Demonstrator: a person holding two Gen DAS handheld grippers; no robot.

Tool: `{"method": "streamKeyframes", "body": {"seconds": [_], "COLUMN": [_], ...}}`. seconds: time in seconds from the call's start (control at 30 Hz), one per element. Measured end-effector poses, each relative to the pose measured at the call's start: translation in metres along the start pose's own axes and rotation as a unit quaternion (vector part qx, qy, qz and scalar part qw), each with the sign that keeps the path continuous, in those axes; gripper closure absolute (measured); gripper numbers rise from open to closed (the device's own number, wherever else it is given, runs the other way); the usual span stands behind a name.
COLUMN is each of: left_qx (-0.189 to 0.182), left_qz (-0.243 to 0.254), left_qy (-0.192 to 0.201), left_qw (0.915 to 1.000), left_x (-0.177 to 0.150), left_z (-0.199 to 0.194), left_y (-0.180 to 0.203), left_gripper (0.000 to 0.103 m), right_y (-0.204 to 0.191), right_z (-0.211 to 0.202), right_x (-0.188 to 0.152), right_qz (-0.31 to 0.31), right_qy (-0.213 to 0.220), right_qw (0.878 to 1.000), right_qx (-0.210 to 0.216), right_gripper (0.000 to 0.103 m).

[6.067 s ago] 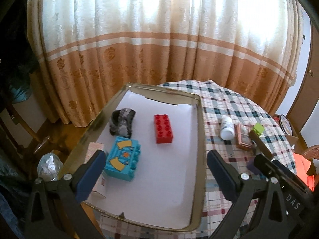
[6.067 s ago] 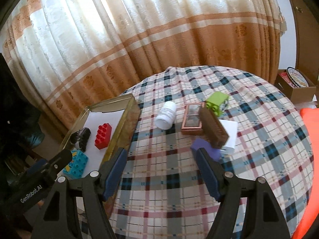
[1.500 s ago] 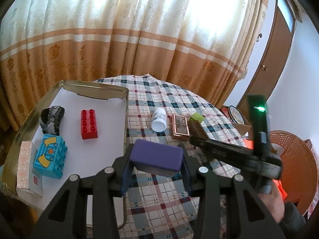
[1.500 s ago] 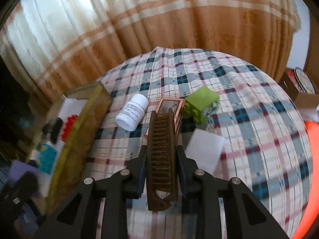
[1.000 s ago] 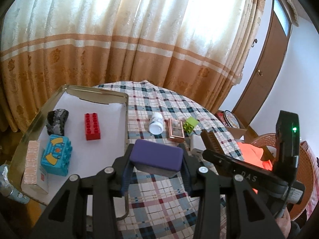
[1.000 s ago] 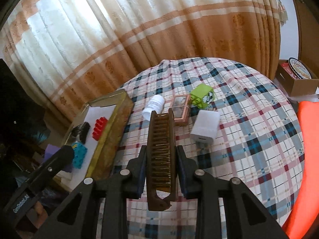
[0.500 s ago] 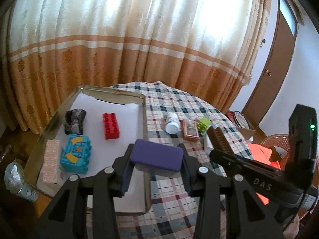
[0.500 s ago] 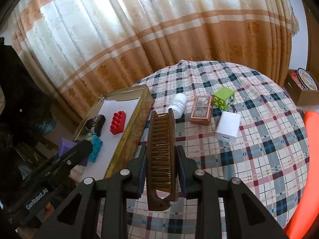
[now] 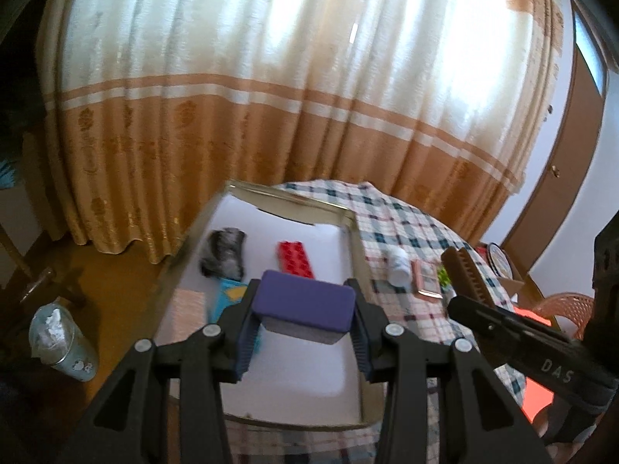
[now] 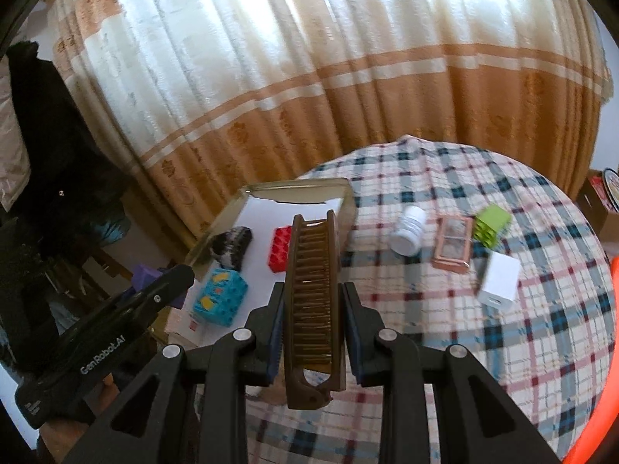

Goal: Organize rigid objects
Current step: 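Carry the brown comb and purple cube over the tin tray with both tools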

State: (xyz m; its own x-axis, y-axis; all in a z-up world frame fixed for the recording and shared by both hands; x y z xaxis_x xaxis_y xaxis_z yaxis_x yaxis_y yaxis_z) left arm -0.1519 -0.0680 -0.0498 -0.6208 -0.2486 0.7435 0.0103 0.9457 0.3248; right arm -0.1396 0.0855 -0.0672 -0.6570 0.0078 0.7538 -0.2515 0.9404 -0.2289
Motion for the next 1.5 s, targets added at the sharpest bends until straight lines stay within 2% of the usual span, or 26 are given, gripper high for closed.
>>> {"method": "streamKeyframes", "body": {"seconds": [0.4,0.67,1.07,1.37,1.5], "left_qx": [0.025,0.039,0.092,0.117,0.114], "left_qz": [0.003,0.008,0.013,0.022,0.024], "left_qy": [0.018,0.005,-0.037,-0.070,-0.081], "left_qw": [0.9995,0.9992,0.9950,0.9905,0.9899], "left_x": [0.040,0.065,0.075,0.075,0.074], "left_z": [0.013,0.044,0.107,0.141,0.153], "left_y": [-0.020,-0.020,-0.029,-0.030,-0.026], "left_gripper": [0.062,0.062,0.062,0.062,0.062], "right_y": [-0.032,-0.033,-0.014,-0.005,-0.003], "right_z": [0.028,0.063,0.128,0.158,0.168], "right_x": [0.044,0.070,0.073,0.067,0.067], "right_qz": [-0.020,-0.027,-0.025,-0.028,-0.032], "right_qy": [0.018,0.019,-0.026,-0.054,-0.065], "right_qw": [1.000,0.999,0.999,0.998,0.997], "right_qx": [0.010,-0.011,-0.029,-0.031,-0.033], "right_gripper": [0.073,0.073,0.073,0.073,0.073]}}
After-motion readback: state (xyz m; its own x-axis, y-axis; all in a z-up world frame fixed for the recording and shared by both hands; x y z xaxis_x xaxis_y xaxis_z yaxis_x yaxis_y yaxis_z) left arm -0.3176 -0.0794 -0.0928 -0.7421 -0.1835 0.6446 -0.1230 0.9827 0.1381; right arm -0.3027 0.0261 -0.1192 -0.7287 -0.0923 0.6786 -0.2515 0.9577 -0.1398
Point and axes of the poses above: each gripper's, at about its wrist camera, not at the fingertips, and z roughly the way its jaws point, y to its right, x to its top, the point moved 7 cm from there along z, roughly the way its jaws point, and after that the axes turned 7 degrees about -z, right-handed, at the moved point
